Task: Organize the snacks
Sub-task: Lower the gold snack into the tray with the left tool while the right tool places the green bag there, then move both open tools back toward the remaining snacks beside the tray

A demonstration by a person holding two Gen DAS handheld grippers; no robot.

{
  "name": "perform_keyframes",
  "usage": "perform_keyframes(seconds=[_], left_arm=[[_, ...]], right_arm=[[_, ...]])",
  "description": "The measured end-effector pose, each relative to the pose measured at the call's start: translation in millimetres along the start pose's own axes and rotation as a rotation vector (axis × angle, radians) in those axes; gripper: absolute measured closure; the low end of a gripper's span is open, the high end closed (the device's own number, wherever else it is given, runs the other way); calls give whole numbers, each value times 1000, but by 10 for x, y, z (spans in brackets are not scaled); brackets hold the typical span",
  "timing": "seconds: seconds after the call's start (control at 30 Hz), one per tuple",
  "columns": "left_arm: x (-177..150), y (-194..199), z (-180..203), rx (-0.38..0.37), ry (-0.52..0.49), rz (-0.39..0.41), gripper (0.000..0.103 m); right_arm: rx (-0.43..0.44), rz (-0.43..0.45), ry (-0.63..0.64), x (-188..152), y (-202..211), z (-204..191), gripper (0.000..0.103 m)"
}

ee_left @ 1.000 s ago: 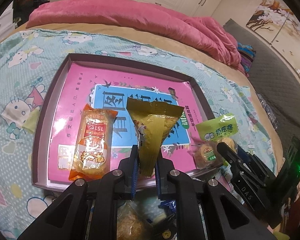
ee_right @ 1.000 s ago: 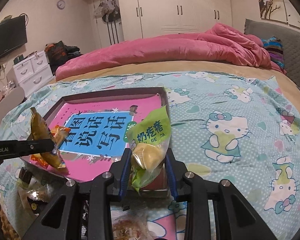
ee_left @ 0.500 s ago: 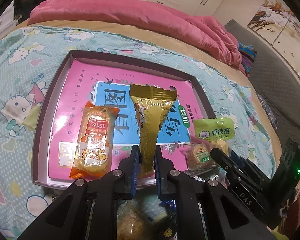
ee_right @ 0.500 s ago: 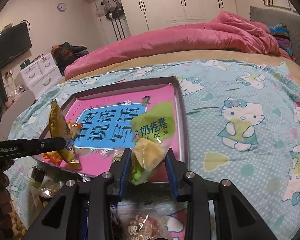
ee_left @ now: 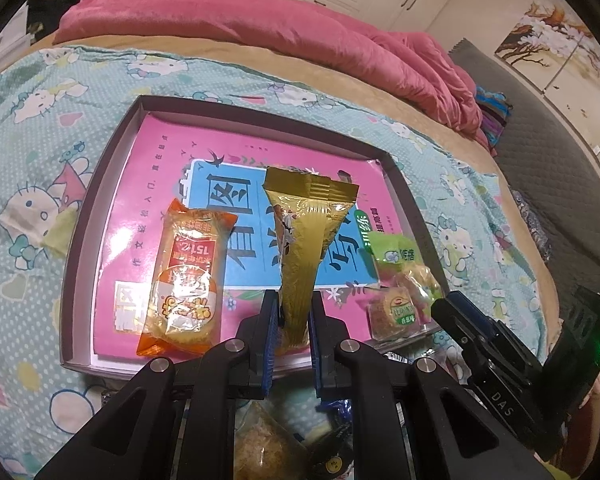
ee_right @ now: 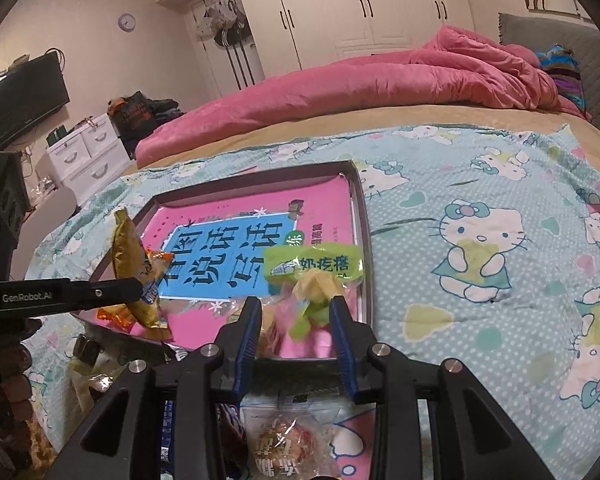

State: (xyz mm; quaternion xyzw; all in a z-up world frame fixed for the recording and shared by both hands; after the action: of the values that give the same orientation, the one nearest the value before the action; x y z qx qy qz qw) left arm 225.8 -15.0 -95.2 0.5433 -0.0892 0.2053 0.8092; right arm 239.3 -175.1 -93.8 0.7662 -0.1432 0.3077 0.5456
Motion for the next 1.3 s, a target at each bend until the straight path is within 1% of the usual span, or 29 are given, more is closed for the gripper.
perform_keyframes(seconds=[0.3,0.7,0.77,0.9,0.97,1.07,1.17,1.3], left_arm=[[2,13,-13,-9,3,6,88],[-10,66,-11,-14,2,14,85],[-9,79,-12,-13,3,16,81],[-5,128,0,-19,1,25,75],[-1,155,14,-20,-2,30,68],[1,201,40,-28,-7,39,62],[-2,248,50,-28,-12,47,56],[-20,286,45,-30,-11,49,53]], right_arm=[[7,23,10,17,65,-37,67],[4,45,22,41,124,-66,66],[2,53,22,43,144,-69,65],[7,60,19,61,165,-63,60],[7,59,16,62,164,-60,60],[11,63,18,66,166,-61,59],[17,68,15,72,175,-55,54],[22,73,8,80,191,-41,53]])
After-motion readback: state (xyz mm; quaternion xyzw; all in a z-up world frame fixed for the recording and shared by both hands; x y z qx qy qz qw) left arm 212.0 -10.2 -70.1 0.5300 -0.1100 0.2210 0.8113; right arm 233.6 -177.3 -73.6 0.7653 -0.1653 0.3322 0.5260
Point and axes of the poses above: each gripper's, at about its wrist camera, not at the fingertips, and y roughly against the way its jaws point, z to its right, x to its top, the point moved 9 cm from there along -y, roughly the way its jaws point, and after that the axes turned 9 degrees about -z, right-handed, at the moved point
